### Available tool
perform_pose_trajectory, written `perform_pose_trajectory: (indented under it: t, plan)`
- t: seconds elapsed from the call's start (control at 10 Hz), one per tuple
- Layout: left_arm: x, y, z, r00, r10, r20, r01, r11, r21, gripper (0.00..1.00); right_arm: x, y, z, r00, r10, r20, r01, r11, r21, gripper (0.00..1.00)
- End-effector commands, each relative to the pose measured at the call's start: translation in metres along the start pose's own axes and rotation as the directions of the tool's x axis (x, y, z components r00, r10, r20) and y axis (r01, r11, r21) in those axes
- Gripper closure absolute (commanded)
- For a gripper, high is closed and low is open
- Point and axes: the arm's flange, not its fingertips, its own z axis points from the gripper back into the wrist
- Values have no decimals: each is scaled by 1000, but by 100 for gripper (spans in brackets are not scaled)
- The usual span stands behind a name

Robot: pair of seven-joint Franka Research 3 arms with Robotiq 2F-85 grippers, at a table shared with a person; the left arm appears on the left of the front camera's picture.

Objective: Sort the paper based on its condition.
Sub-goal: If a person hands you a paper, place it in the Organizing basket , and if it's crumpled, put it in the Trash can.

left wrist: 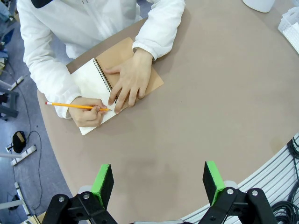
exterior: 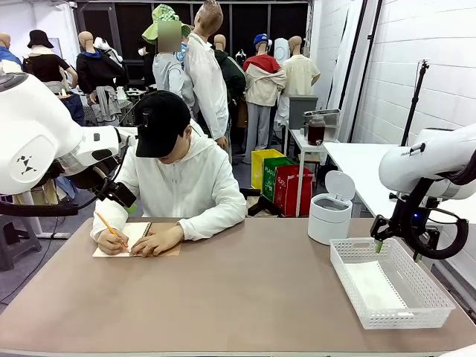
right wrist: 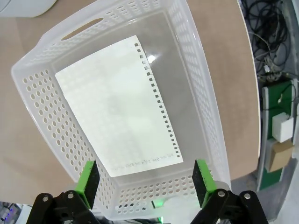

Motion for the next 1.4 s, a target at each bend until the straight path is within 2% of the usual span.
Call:
perform_pose_trajectory:
  t: [0.0,0.2,0.4,0.5,0.6,0.8,1.0,1.2,1.3]
  plan:
    - [0,1,0,1000,4,6,-4,1000,-5,0,0,0,0,1000,0,0,0,1000,0,0]
    - [0,1,0,1000,4,6,-4,1000,-5,0,-21,1,45,999,32,-39,-23,977,212,0]
    - [0,1,0,1000,4,6,-4,1000,-5,0,-23,20,85,1000,5,15,-9,957,288,0]
    - [0,1,0,1000,4,6,-4,1000,-5,0,-25,32,101,1000,20,9,-22,936,350,0]
    - [0,1,0,1000,4,6,-4,1000,-5,0,-25,41,111,999,35,-11,-27,904,427,0]
    - [0,1,0,1000,4,6,-4,1000,-5,0,-26,58,123,997,44,-69,6,803,596,0]
    - [0,1,0,1000,4,6,-4,1000,-5,0,-36,75,125,993,114,34,-110,763,637,0]
    - [0,1,0,1000,4,6,-4,1000,-5,0,-44,85,123,972,175,155,-233,752,617,0]
    - [0,1,0,1000,4,6,-4,1000,-5,0,-37,77,134,995,102,19,-91,776,624,0]
